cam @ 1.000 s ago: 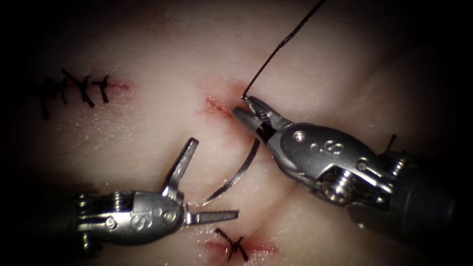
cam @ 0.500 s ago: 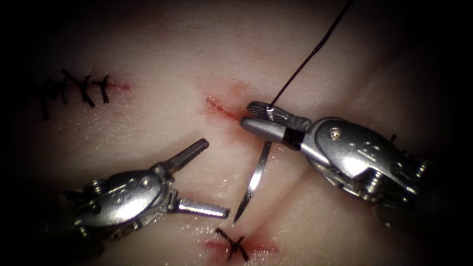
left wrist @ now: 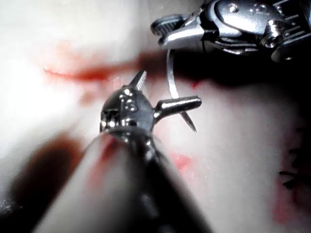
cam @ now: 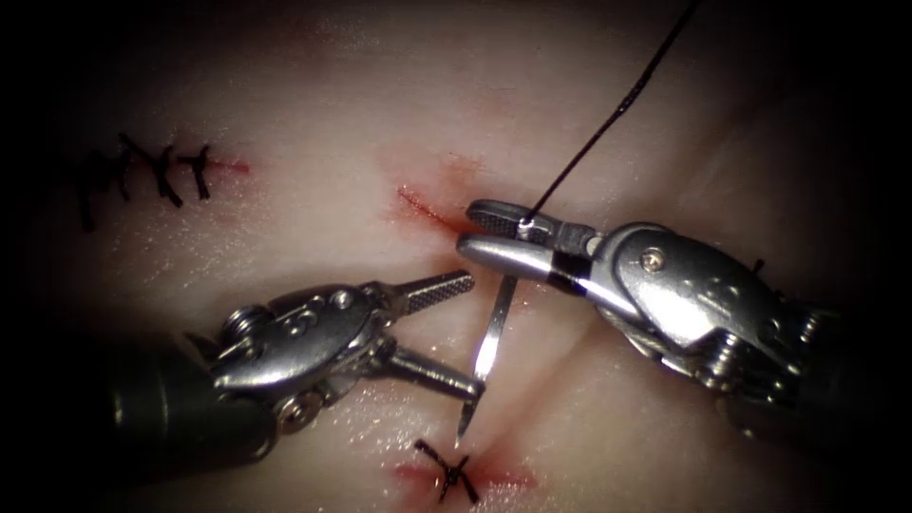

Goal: Wound Closure

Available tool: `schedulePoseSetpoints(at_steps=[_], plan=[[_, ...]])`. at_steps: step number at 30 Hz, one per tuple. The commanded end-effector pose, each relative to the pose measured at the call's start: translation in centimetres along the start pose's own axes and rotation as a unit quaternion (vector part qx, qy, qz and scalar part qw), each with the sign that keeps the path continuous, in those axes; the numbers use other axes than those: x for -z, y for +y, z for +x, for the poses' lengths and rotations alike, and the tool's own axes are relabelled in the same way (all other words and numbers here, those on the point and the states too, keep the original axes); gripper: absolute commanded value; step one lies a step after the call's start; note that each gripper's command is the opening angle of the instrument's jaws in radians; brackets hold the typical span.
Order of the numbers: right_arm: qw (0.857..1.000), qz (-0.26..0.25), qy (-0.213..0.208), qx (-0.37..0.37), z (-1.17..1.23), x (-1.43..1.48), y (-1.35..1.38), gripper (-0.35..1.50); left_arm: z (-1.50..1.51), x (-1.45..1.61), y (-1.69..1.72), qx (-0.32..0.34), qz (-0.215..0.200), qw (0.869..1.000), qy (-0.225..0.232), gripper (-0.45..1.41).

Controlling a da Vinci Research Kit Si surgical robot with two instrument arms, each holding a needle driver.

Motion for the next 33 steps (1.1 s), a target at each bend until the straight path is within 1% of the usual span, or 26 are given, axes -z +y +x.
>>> schedulePoseSetpoints(at_steps=[1,6,10,14,18,25,26,27,29,31,33], plan=[[1.0,0.001,0.001,0.006,-0.04,-0.08,0.01,-0.35,-0.01,-0.05,-0.03,0.008,-0.005,1.0,0.0,0.88],[1.0,0.008,0.004,0.015,-0.04,-0.08,-0.01,-0.35,0.0,-0.06,-0.05,0.04,-0.026,0.999,-0.003,0.76],[1.0,0.01,0.004,0.024,-0.05,-0.08,-0.03,-0.35,0.0,-0.09,-0.07,0.058,-0.031,0.998,-0.022,0.62],[1.0,0.012,0.004,0.027,-0.04,-0.09,-0.05,-0.35,0.0,-0.15,-0.09,0.07,-0.03,0.996,-0.042,0.62],[0.999,0.013,0.006,0.03,-0.04,-0.09,-0.06,-0.35,-0.02,-0.2,-0.14,0.067,-0.016,0.997,-0.039,0.66],[0.999,0.014,0.008,0.03,-0.02,-0.12,-0.1,-0.35,-0.12,-0.24,-0.19,0.07,-0.01,0.997,-0.044,0.64],[0.999,0.014,0.008,0.03,-0.02,-0.12,-0.1,-0.35,-0.13,-0.24,-0.19,0.069,-0.01,0.996,-0.046,0.59],[0.999,0.014,0.008,0.03,-0.02,-0.13,-0.1,-0.35,-0.15,-0.24,-0.18,0.072,-0.009,0.996,-0.049,0.44],[0.999,0.014,0.008,0.03,-0.02,-0.14,-0.11,-0.35,-0.16,-0.25,-0.17,0.081,-0.007,0.995,-0.057,0.05],[0.999,0.014,0.009,0.03,-0.02,-0.14,-0.12,-0.35,-0.16,-0.25,-0.16,0.103,-0.003,0.993,-0.066,-0.45],[0.999,0.016,0.008,0.03,-0.01,-0.14,-0.13,-0.35,-0.14,-0.25,-0.16,0.128,-0.001,0.989,-0.071,-0.45]])
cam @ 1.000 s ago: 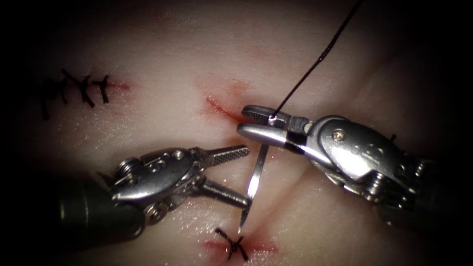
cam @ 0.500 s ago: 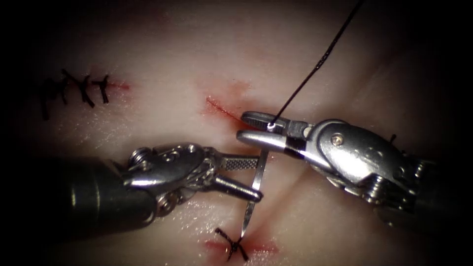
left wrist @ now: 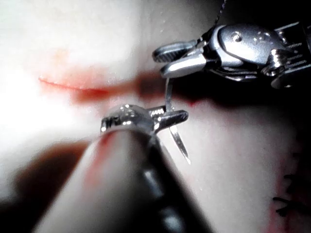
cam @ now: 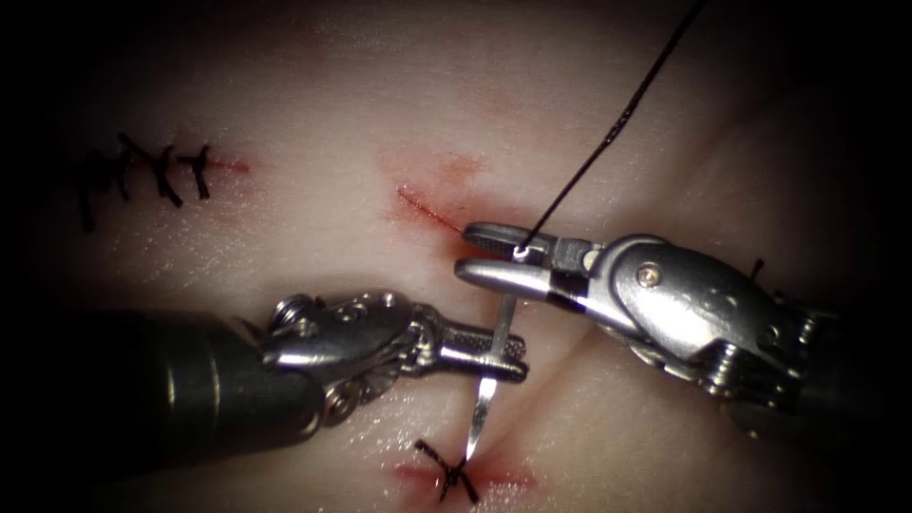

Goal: Wound Closure

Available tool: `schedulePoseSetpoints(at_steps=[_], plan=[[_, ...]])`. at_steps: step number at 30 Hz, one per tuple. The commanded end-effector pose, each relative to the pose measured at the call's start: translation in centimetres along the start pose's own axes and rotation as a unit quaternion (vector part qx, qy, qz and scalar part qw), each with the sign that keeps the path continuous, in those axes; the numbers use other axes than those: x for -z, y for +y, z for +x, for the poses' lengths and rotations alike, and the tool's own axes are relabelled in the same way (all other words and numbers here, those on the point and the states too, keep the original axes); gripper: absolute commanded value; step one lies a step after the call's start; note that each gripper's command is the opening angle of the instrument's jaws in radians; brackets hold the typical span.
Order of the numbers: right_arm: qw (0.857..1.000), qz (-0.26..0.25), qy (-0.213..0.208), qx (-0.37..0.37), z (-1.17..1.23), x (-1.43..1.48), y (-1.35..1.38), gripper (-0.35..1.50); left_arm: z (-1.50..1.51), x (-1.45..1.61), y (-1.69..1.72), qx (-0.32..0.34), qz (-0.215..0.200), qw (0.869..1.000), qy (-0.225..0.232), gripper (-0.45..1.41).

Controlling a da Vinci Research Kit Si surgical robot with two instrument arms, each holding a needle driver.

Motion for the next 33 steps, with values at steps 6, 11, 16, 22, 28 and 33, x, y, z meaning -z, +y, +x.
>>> schedulePoseSetpoints(at_steps=[6,11,16,22,28,33], plan=[[1.0,0.015,-0.008,-0.001,-0.02,-0.08,-0.02,-0.35,0.06,-0.03,-0.01,0.051,-0.018,0.999,-0.004,-0.45],[1.0,0.024,-0.016,-0.003,-0.04,-0.07,-0.05,0.22,0.11,-0.03,0.03,0.053,-0.036,0.998,0.003,-0.45],[0.999,-0.005,-0.033,-0.018,-0.04,-0.07,-0.05,0.88,0.12,-0.03,0.05,0.053,-0.029,0.998,0.007,-0.45],[0.999,-0.017,-0.027,-0.029,-0.05,-0.04,-0.06,0.83,0.11,-0.03,0.06,0.047,-0.027,0.998,0.01,-0.45],[0.999,-0.029,-0.024,-0.032,-0.04,-0.02,-0.09,0.63,0.11,-0.03,0.06,0.038,-0.025,0.999,0.013,-0.45],[0.999,-0.031,-0.021,-0.029,-0.05,-0.01,-0.14,0.11,0.1,-0.01,0.07,0.028,-0.027,0.999,0.014,-0.45]])
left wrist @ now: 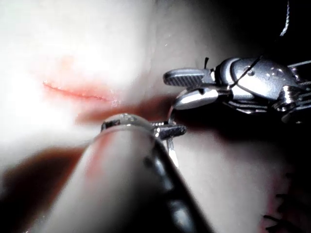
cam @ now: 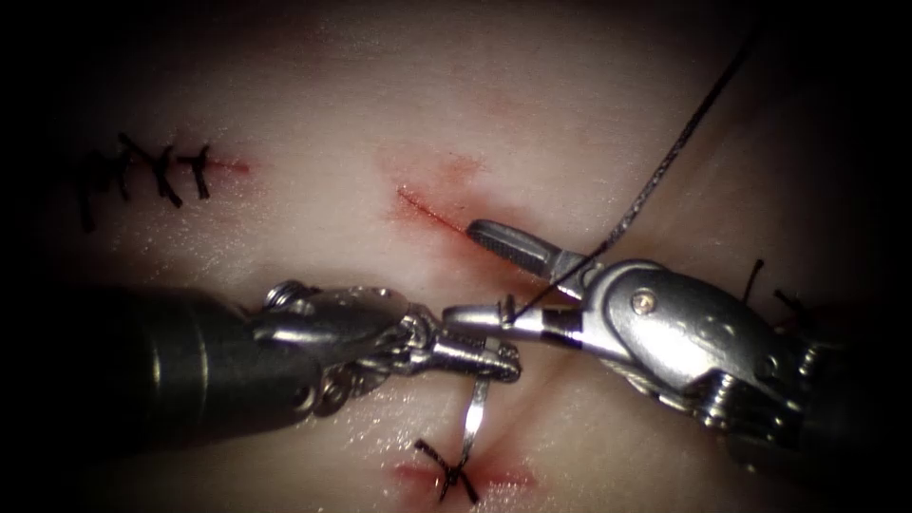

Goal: Wound Closure

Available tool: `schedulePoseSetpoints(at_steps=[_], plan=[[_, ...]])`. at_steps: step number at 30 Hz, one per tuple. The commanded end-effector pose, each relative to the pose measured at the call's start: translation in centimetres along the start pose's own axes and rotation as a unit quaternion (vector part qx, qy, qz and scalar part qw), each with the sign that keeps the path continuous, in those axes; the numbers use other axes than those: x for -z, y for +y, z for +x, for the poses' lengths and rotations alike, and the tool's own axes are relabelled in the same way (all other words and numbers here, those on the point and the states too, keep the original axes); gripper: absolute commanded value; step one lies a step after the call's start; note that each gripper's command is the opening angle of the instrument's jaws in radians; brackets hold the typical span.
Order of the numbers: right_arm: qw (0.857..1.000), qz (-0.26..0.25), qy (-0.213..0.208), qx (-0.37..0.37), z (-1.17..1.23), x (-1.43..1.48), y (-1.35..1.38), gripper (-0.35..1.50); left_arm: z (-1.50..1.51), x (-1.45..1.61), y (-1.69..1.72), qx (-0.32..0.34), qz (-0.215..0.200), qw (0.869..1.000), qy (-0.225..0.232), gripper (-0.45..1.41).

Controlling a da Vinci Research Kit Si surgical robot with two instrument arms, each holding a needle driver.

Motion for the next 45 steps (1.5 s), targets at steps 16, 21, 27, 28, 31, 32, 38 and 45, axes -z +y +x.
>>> schedulePoseSetpoints(at_steps=[16,21,27,28,31,32,38,45], plan=[[1.0,-0.003,-0.002,0.01,-0.07,0.01,-0.05,-0.35,0.04,-0.05,-0.03,-0.03,0.015,0.999,0.019,0.94],[0.999,-0.013,-0.001,0.041,-0.07,0.0,-0.02,-0.35,0.05,-0.02,-0.03,-0.087,0.037,0.994,0.046,1.21],[0.989,-0.064,-0.036,0.126,-0.03,-0.11,0.19,-0.35,-0.02,0.19,-0.02,-0.169,0.085,0.981,0.044,1.33],[0.987,-0.073,-0.039,0.141,-0.02,-0.16,0.25,-0.35,-0.05,0.26,-0.01,-0.186,0.105,0.976,0.044,1.33],[0.982,-0.087,-0.04,0.164,-0.01,-0.22,0.36,-0.35,-0.06,0.35,-0.04,-0.207,0.135,0.968,0.043,1.28],[0.982,-0.087,-0.04,0.164,-0.01,-0.22,0.36,-0.35,-0.06,0.35,-0.04,-0.207,0.135,0.968,0.043,1.28],[0.971,-0.1,-0.054,0.212,0.0,-0.3,0.57,-0.35,-0.01,0.52,-0.17,-0.24,0.191,0.951,0.043,1.16],[0.952,-0.113,-0.078,0.273,-0.04,-0.32,0.68,-0.35,-0.04,0.55,-0.38,-0.299,0.238,0.924,0.032,0.56]])
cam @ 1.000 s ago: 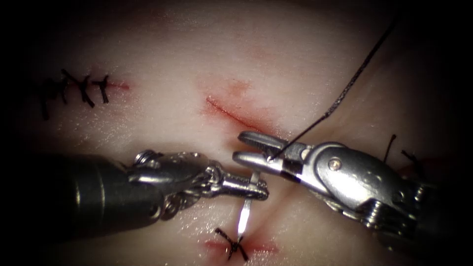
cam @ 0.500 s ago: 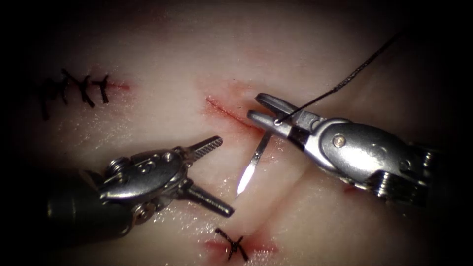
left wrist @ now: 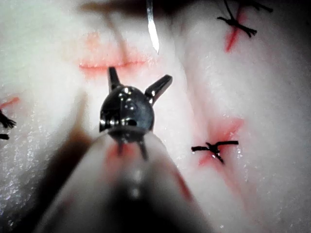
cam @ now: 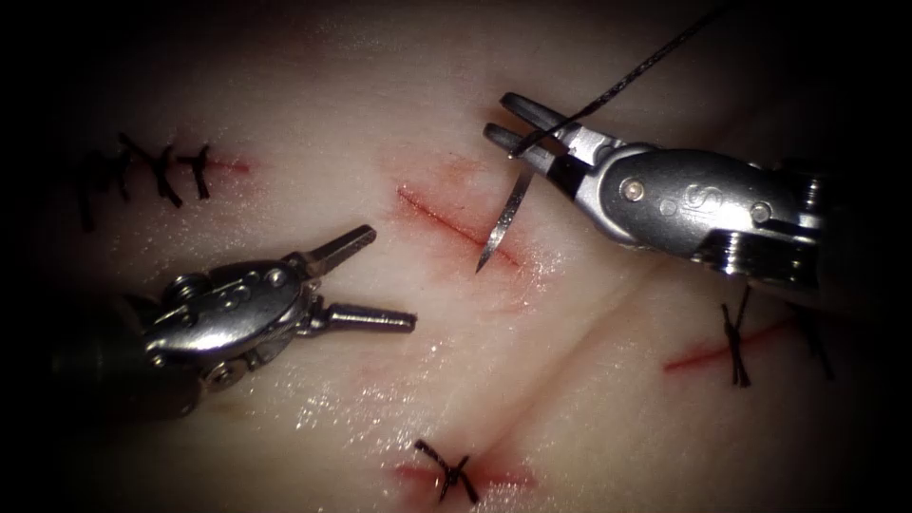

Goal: Wound Closure

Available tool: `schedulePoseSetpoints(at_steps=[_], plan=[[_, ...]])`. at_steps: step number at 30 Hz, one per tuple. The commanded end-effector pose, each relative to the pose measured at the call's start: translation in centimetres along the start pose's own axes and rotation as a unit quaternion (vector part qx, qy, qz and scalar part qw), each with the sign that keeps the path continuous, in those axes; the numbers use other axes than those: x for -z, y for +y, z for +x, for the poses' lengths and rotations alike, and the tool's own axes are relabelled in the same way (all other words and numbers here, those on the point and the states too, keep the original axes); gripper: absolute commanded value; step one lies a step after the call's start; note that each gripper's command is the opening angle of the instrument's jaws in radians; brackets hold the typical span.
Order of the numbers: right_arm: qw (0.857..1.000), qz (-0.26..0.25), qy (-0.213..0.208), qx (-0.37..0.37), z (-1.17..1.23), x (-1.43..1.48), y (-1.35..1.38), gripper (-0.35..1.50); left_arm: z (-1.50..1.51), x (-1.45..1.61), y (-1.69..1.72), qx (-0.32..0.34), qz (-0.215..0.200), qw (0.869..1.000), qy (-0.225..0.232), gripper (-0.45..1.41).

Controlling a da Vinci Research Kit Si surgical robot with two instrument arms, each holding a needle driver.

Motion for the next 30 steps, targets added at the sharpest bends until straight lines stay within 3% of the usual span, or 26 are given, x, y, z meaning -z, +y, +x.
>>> schedulePoseSetpoints(at_steps=[1,5,7,17,30], plan=[[1.0,-0.004,0.002,0.01,-0.01,-0.11,0.02,-0.35,-0.05,-0.11,-0.02,-0.013,0.005,1.0,-0.001,0.44],[0.999,-0.011,0.0,0.04,-0.04,-0.16,0.03,-0.35,-0.17,-0.24,-0.06,-0.038,0.027,0.999,-0.005,0.15],[0.997,-0.014,-0.003,0.07,-0.05,-0.19,0.04,-0.35,-0.26,-0.33,-0.09,-0.056,0.046,0.997,-0.013,0.1],[0.985,-0.011,0.025,0.171,-0.2,-0.36,0.04,-0.35,-0.34,-0.53,-0.29,-0.062,0.092,0.993,-0.039,0.07],[0.975,-0.015,0.028,0.218,-0.48,-0.48,0.09,-0.35,-0.63,-0.63,-0.25,-0.073,0.1,0.989,-0.083,0.1]])
